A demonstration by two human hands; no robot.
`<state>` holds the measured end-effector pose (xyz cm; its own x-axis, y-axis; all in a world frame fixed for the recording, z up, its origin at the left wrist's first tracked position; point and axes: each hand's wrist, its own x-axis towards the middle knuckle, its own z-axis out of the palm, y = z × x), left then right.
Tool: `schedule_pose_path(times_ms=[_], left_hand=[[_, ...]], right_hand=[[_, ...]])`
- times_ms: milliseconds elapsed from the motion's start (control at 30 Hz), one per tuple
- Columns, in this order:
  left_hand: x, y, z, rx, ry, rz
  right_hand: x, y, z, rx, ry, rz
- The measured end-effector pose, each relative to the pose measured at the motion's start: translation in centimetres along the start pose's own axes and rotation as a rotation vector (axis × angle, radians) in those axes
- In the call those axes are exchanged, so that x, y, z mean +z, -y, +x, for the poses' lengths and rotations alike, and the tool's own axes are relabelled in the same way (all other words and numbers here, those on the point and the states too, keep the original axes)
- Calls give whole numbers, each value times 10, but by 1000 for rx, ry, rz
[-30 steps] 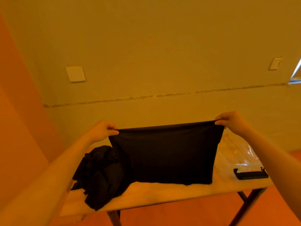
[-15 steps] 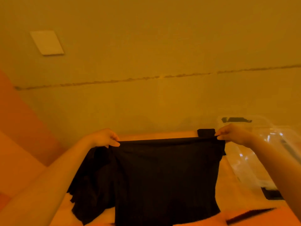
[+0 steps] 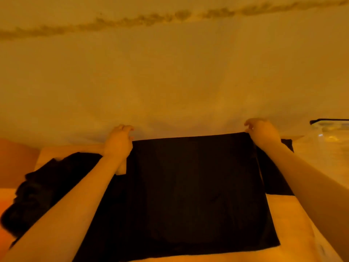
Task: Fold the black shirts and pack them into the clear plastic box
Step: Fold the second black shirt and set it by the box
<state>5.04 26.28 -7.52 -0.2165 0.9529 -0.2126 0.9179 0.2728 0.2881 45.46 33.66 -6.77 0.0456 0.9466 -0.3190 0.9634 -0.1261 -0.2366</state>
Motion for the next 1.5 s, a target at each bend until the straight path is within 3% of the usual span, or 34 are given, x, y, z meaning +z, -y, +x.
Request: schedule_pose_path(times_ms=[67, 133, 300, 467, 633, 867, 1000, 1133, 1200, 1500], left_hand=[[12, -12, -28, 120, -232, 76], [34, -28, -70, 253, -258, 81], [83, -42, -172, 315, -18, 190], [105, -25, -216, 327, 122, 304], [102, -21, -237, 340, 38, 275], [119, 10, -295, 494, 104, 347], [122, 23, -329, 525, 151, 344], [115, 17, -346, 590, 101, 325], [114, 14, -337, 581, 45, 341], [131, 26, -357, 522, 156, 375]], right_hand=[[11, 3, -13, -55, -191, -23], [25, 11, -44, -103, -290, 26], [80, 16, -148, -251, -39, -12], [117, -17, -196, -189, 18, -106], [109, -20, -222, -260, -80, -48], [143, -59, -296, -323, 27, -200], [149, -73, -333, -323, 39, -302], [143, -71, -351, -357, -11, -355], [141, -67, -348, -368, -8, -346], [162, -92, -367, -449, 63, -295]])
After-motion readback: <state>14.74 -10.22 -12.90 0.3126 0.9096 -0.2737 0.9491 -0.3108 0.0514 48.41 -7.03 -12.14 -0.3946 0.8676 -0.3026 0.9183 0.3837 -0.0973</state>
